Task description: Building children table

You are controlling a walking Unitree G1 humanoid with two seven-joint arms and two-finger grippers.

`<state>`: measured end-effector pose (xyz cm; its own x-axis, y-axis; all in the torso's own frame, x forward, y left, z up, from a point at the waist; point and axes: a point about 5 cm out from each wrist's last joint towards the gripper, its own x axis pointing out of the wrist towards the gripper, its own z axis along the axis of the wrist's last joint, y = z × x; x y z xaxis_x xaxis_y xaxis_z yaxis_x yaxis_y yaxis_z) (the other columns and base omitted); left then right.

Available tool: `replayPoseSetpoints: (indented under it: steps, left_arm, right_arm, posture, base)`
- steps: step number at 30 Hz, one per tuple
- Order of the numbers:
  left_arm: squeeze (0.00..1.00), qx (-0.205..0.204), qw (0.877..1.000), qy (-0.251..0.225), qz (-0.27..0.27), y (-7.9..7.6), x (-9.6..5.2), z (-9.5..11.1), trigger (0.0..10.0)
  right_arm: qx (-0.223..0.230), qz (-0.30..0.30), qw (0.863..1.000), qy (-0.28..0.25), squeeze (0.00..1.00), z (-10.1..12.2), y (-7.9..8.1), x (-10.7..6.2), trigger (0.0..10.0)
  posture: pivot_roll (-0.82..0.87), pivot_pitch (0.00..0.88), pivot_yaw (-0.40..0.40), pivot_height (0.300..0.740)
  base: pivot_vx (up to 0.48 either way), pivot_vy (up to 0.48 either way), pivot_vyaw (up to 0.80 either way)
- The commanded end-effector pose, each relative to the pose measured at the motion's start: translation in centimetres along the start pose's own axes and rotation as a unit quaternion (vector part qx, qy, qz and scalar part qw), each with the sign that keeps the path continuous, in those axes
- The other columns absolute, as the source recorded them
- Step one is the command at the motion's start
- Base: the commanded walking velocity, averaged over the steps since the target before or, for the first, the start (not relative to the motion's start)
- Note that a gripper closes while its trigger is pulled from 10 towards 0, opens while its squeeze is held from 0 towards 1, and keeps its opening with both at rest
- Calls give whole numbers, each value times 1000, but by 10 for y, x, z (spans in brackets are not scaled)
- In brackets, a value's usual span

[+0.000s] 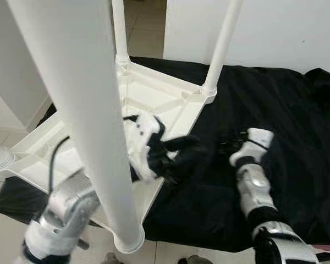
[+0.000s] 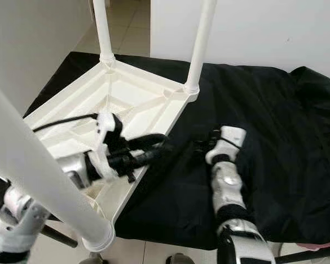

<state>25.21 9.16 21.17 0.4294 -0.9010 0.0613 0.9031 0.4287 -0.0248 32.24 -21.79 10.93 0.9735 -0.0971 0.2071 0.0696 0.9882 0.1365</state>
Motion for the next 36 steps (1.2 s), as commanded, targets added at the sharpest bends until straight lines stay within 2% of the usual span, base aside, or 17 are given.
replayPoseSetpoints:
  steps: [1, 5, 8, 10, 11, 12, 13, 15, 19, 23, 25, 27, 29, 30, 33, 34, 36]
  left_arm:
    - [0, 12, 1000, 2, -20, 1, -1, 1, 10000]
    - [0, 53, 997, 56, 11, 30, -33, 2, 10000]
    - [0, 56, 996, 62, 11, 32, -36, 2, 10000]
    - [0, 72, 993, 94, 10, 40, -50, 0, 10000]
    - [0, 72, 993, 94, 10, 40, -50, 0, 10000]
    - [0, 82, 989, 120, 4, 43, -59, -3, 10000]
    - [0, 82, 989, 120, 4, 43, -59, -3, 10000]
    - [0, 95, 983, 158, -10, 44, -70, -8, 10000]
    - [0, 104, 976, 191, -20, 46, -76, -16, 10000]
    - [0, 146, 947, 284, -33, 58, -90, -34, 10000]
    - [0, 146, 947, 284, -33, 58, -90, -34, 10000]
    - [0, 158, 937, 308, -42, 61, -94, -39, 10000]
    - [0, 158, 937, 308, -42, 61, -94, -39, 10000]
    - [0, 172, 921, 344, -54, 60, -94, -53, 10000]
    - [0, 180, 913, 362, -56, 61, -94, -61, 10000]
    - [0, 189, 903, 382, -57, 61, -94, -68, 10000]
    - [0, 199, 894, 397, -62, 62, -94, -74, 10000]
  right_arm:
    - [10, 11, 1000, -4, 0, 2, 3, 0, 10000]
    - [15, 118, 993, -26, 0, 23, 12, -8, 10000]
    - [14, 137, 990, -26, 0, 25, 15, -9, 10000]
    - [1, 215, 977, -14, 0, 31, 23, -19, 10000]
    - [1, 215, 977, -14, 0, 31, 23, -19, 10000]
    - [-7, 259, 966, -6, 0, 34, 26, -25, 10000]
    - [-7, 259, 966, -6, 0, 34, 26, -25, 10000]
    - [-21, 309, 951, 6, 0, 38, 29, -34, 10000]
    - [-38, 328, 944, 18, 0, 38, 29, -38, 10000]
    - [-38, 349, 936, 33, 0, 42, 32, -41, 10000]
    - [-38, 349, 936, 33, 0, 42, 32, -41, 10000]
    - [-37, 355, 933, 36, 0, 46, 34, -42, 10000]
    - [-37, 355, 933, 36, 0, 46, 34, -42, 10000]
    - [-31, 343, 937, 47, 0, 44, 35, -43, 10000]
    - [-27, 336, 940, 51, 0, 42, 37, -44, 10000]
    - [-25, 325, 944, 54, 0, 40, 39, -45, 10000]
    - [-14, 311, 948, 61, 0, 37, 41, -46, 10000]
  posture:
    - [-19, 51, 8, 740]
    - [-24, 54, -2, 740]
    - [-24, 54, -2, 740]
    - [-24, 53, -5, 740]
    - [-24, 53, -5, 740]
    - [-24, 53, -7, 740]
    - [-24, 53, -7, 740]
    - [-19, 56, -10, 740]
    - [-19, 57, -11, 740]
    - [-21, 58, -8, 740]
    - [-21, 58, -8, 740]
    - [-24, 57, -5, 740]
    - [-24, 57, -5, 740]
    - [-29, 56, 0, 740]
    - [-31, 54, 1, 740]
    - [-31, 54, 1, 740]
    - [-36, 55, 4, 740]
  base:
    - [0, 0, 0]
    - [0, 0, 0]
    - [0, 0, 0]
    - [0, 0, 0]
    - [0, 0, 0]
    - [0, 0, 0]
    - [0, 0, 0]
    - [0, 0, 0]
    - [0, 0, 0]
    - [0, 0, 0]
    - [0, 0, 0]
    - [0, 0, 0]
    - [0, 0, 0]
    - [0, 0, 0]
    - [0, 0, 0]
    - [0, 0, 0]
    - [0, 0, 0]
